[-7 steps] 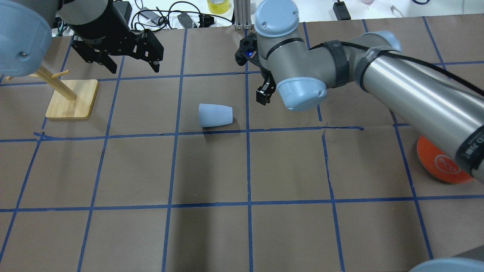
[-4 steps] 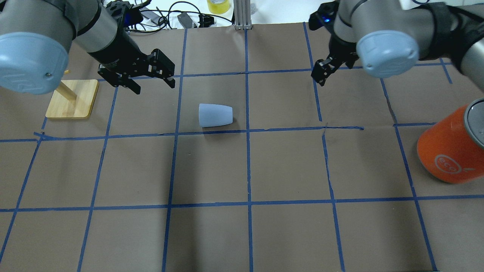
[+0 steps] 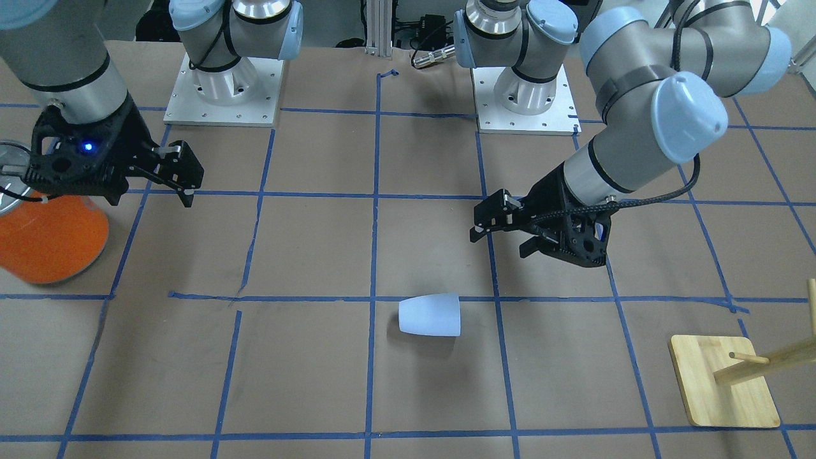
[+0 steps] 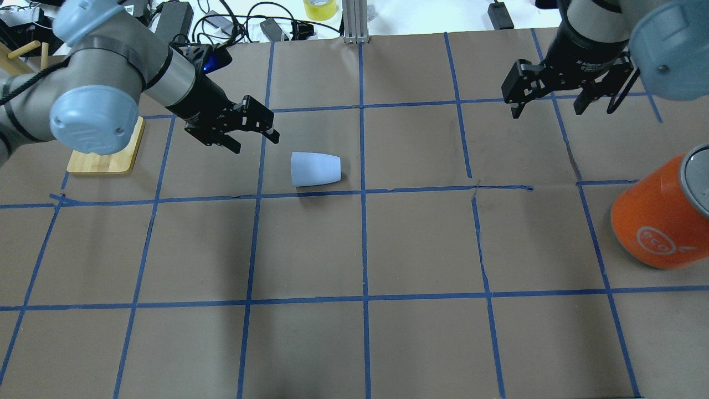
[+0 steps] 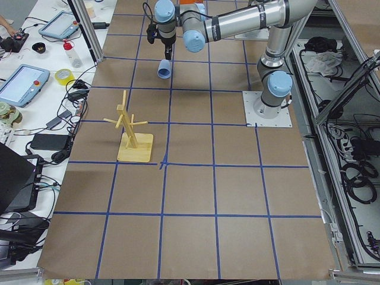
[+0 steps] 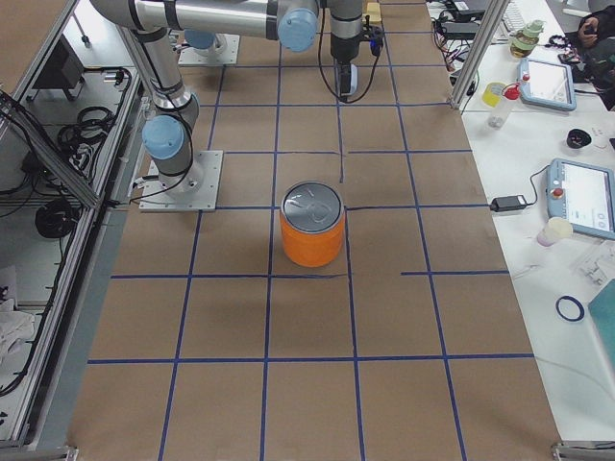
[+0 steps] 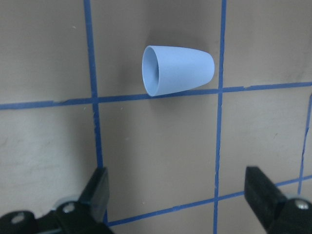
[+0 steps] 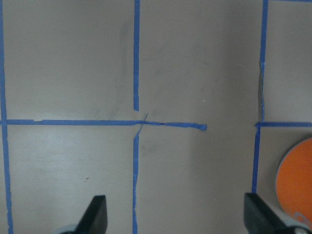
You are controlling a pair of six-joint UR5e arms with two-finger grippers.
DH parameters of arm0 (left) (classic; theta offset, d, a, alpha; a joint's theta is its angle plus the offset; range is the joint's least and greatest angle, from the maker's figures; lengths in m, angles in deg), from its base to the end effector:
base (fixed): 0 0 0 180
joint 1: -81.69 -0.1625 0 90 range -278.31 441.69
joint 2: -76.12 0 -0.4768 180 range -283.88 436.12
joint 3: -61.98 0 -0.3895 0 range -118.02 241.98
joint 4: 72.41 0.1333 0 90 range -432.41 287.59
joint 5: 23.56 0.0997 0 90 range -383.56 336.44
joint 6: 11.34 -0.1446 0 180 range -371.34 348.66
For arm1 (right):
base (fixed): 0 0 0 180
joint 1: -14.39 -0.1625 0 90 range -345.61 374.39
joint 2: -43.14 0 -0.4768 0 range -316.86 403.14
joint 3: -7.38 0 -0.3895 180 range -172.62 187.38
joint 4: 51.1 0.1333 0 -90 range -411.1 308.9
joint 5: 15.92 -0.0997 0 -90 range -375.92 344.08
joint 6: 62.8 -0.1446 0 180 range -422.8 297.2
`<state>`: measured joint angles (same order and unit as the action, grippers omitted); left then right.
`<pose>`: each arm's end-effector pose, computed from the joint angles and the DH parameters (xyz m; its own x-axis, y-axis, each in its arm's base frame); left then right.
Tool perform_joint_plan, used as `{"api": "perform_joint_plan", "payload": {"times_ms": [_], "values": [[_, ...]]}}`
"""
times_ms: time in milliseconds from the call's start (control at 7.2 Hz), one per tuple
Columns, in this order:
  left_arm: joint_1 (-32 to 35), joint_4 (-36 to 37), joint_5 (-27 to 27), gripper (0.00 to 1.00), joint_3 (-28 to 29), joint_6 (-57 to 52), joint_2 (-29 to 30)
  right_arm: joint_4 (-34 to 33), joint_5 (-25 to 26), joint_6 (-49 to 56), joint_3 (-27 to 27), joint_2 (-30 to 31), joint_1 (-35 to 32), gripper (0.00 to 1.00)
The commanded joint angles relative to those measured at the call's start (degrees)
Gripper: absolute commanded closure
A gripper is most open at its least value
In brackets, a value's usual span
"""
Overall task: Flip cup
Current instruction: 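Raise the right gripper back while the left gripper reaches toward the cup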
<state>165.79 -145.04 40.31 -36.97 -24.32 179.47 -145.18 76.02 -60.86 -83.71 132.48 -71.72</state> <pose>-0.1385 -0.5759 0.3407 -0.8894 0.0960 0.4469 0.0999 0.9949 -0.0148 0.0942 -0.5079 0.4870 -0.9988 0.0354 0.0352 0.0340 0.9986 -0.0395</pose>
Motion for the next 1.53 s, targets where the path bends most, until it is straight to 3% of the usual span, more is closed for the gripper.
{"api": "perform_joint_plan", "payload": {"times_ms": [0, 278, 417, 556, 1389], "values": [[-2.0, 1.44, -7.83, 0.0, -1.24, -5.73, 5.1, 3.72, -0.61, -3.51, 0.57, 0.93, -0.28, 0.0], [-2.01, 6.68, -14.01, 0.0, -1.59, -5.83, 9.83, 5.65, 2.79, -3.52, 2.14, 0.67, -0.37, 0.0], [-2.01, 8.02, -16.3, 0.0, -1.51, -5.92, 11.34, 5.22, 0.81, -3.35, 2.5, -0.73, -0.37, 0.0], [-2.01, 8.38, -16.41, 0.0, -1.16, -5.92, 11.88, 5.22, -2.25, -3.35, 2.15, -0.92, -0.29, 0.0], [-2.01, 10.32, -16.66, 0.0, -2.12, -5.75, 15.04, 3.72, -2.46, -2.38, 2.5, -0.31, -1.51, 0.0]]}}
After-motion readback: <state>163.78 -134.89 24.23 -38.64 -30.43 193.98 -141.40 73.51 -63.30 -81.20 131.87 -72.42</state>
